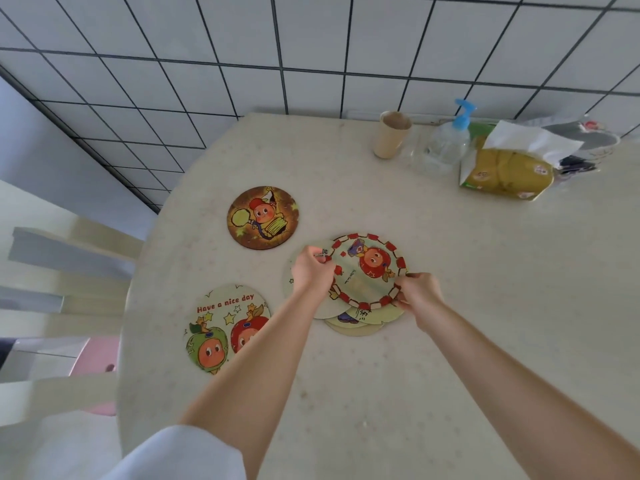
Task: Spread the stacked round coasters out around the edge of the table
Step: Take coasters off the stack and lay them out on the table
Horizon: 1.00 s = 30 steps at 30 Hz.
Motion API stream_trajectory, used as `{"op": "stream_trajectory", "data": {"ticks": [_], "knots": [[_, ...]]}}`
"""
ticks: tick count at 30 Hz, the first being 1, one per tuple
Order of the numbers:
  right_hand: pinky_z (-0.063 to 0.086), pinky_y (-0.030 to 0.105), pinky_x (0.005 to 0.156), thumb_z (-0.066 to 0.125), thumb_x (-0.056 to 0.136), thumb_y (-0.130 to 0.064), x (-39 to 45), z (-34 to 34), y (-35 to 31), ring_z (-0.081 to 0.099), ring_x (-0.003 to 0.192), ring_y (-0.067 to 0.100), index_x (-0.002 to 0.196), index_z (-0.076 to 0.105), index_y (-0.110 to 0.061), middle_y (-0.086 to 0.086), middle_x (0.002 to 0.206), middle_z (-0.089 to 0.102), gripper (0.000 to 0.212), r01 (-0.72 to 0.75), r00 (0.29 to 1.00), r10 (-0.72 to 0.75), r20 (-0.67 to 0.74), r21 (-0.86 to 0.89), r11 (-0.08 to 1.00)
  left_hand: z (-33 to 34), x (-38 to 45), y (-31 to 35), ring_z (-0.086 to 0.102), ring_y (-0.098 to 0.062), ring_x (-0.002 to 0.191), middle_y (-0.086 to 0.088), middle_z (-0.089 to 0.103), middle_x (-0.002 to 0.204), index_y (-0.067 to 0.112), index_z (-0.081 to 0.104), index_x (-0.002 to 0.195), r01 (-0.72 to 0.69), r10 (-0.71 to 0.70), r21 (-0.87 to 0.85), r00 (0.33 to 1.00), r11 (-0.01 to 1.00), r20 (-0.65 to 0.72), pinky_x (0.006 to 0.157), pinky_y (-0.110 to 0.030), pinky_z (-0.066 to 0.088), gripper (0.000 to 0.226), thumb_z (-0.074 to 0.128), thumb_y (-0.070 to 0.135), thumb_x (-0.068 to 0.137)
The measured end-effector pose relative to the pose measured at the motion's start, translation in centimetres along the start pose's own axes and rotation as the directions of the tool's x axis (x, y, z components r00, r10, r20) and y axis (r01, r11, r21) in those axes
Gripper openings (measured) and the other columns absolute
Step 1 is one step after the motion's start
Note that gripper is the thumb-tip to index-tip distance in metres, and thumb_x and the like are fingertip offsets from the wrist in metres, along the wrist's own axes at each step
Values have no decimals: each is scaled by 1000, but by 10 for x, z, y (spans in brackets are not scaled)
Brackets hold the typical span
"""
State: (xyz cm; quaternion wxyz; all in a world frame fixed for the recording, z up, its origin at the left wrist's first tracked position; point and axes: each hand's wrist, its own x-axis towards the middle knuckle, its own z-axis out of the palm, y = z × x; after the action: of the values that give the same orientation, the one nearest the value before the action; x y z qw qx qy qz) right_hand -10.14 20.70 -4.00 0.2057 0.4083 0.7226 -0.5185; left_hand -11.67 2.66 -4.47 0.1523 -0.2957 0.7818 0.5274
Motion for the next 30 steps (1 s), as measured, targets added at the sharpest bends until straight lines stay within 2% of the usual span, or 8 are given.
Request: {"op": "stream_trajectory", "data": {"ticks": [4,10,15,17,19,22,27,30], "knots": [[57,42,74,60,87,-13,-1,1,-9,48,53,19,79,60,-9,4,63,48,9,31,997,-31,76,-5,1000,1,-1,2,56,-16,57,-3,67,77,13,69,103,93,-85,-105,993,990,78,48,-23,43,26,67,24,80],[53,32,60,61,87,-16,-6,14,-26,46,61,18,80,58,-12,2,65,41,8,81,990,-75,119,-48,996,-20,-2,-14,61,-9,61,4,69,78,15,69,99,27,-30,-65,998,998,-54,49,-24,50,16,61,17,86],[57,41,77,57,89,-14,-7,31,-30,49,64,18,103,66,1,1,64,46,22,176,977,-152,149,-161,971,-29,-11,-32,64,-21,87,-9,64,112,13,67,110,105,-114,-60,976,993,-184,67,-32,57,25,60,18,86],[51,50,93,53,90,-13,-12,44,-28,57,79,24,115,61,4,10,75,57,32,203,966,-155,205,-241,949,-29,-17,-42,62,-19,74,-20,67,102,9,70,96,145,-164,-95,958,985,-235,55,-26,55,19,55,12,86],[50,43,90,53,88,-14,-13,57,-26,55,84,25,124,56,4,13,86,58,40,215,959,-144,243,-298,930,-28,-24,-49,48,-12,53,-22,70,92,5,69,83,166,-198,-135,942,977,-273,37,-17,37,19,50,6,85],[38,34,72,55,87,-16,-13,60,-28,45,79,22,120,56,3,10,87,49,38,216,962,-142,235,-328,920,-24,-30,-49,53,-17,59,-12,71,82,4,68,82,189,-250,-232,929,954,-273,48,-23,42,18,50,4,84],[50,53,98,61,85,-15,-6,55,-34,64,96,31,117,60,3,24,118,65,37,220,958,-156,240,-265,939,-29,-28,-41,53,-10,56,2,67,69,17,67,71,190,-293,-360,921,914,-257,45,-20,43,18,57,7,83],[49,61,94,62,84,-11,4,54,-33,62,84,28,110,64,2,16,94,68,29,239,942,-172,288,-216,947,-31,-32,-41,61,-10,69,6,67,74,26,64,69,167,-313,-464,914,870,-258,51,-21,45,23,63,9,83]]}}
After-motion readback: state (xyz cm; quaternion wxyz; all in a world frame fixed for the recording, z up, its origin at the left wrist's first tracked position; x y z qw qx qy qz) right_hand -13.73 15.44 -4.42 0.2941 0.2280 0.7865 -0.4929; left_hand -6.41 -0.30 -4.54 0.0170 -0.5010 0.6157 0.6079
